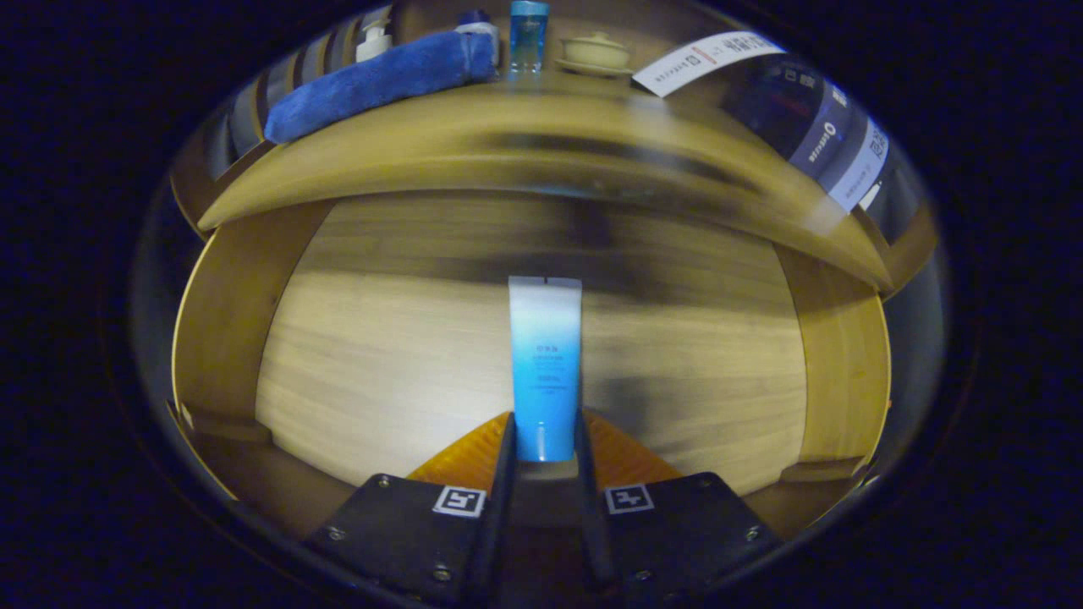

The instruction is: Pull open the drawer, take out the items inside it, and place them on the countertop above the cabinet.

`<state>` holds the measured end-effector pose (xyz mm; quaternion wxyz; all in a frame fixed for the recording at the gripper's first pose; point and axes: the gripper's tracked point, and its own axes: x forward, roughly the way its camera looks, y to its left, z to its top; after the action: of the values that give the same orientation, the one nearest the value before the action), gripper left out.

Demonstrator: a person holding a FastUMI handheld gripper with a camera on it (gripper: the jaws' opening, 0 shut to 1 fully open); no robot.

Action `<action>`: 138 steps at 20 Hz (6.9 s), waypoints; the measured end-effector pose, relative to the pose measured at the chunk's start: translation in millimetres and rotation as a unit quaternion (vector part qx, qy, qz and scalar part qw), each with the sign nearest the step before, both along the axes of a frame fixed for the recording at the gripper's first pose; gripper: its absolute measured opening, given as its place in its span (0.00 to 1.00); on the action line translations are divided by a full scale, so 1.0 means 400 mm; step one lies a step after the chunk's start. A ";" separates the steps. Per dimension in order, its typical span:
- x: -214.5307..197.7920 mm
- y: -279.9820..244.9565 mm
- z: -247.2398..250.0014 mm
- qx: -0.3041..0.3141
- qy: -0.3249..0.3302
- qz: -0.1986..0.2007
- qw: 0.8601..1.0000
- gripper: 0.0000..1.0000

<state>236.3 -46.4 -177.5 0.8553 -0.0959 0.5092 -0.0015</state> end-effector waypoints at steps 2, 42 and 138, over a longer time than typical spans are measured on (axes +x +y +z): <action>-0.002 0.001 0.005 0.014 -0.002 -0.003 1.000 0.37; 0.244 0.079 0.436 0.092 -0.367 -0.006 0.926 0.32; -0.137 -0.056 0.173 0.149 -0.515 -0.004 0.844 0.98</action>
<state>181.6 -68.8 -108.4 0.9985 0.0491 -0.0095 0.0217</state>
